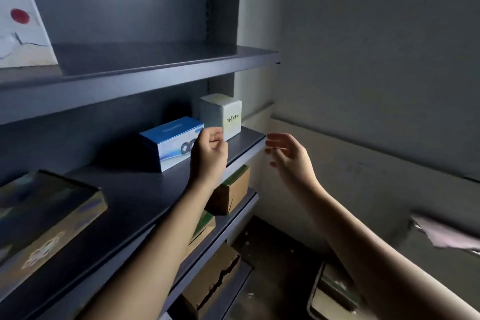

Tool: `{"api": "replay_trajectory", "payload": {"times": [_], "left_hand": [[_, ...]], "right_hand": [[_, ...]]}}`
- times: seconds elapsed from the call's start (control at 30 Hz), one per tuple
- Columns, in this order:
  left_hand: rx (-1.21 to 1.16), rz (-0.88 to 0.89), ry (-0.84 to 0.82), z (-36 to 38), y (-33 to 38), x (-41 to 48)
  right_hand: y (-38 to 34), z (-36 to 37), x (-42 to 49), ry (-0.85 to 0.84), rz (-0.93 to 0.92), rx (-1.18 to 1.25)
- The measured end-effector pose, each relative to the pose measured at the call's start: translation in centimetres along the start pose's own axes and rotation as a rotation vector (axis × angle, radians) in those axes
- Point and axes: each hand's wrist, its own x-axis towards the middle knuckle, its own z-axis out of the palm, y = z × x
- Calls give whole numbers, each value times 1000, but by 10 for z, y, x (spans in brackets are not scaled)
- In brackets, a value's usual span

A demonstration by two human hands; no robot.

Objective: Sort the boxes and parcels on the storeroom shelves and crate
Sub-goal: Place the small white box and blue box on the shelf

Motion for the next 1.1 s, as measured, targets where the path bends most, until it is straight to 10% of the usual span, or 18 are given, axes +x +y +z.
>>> {"api": "replay_trajectory", "payload": {"times": [0.5,0.77,1.1], "left_hand": [[159,-324,68,91,-91,136],[252,-460,231,127,-100,163],[278,-394,384,138,-94,153]], "right_hand": [[119,72,229,-352,86,-230],[159,94,295,-688,-22,-99],[156,81,292,-677,17,287]]}}
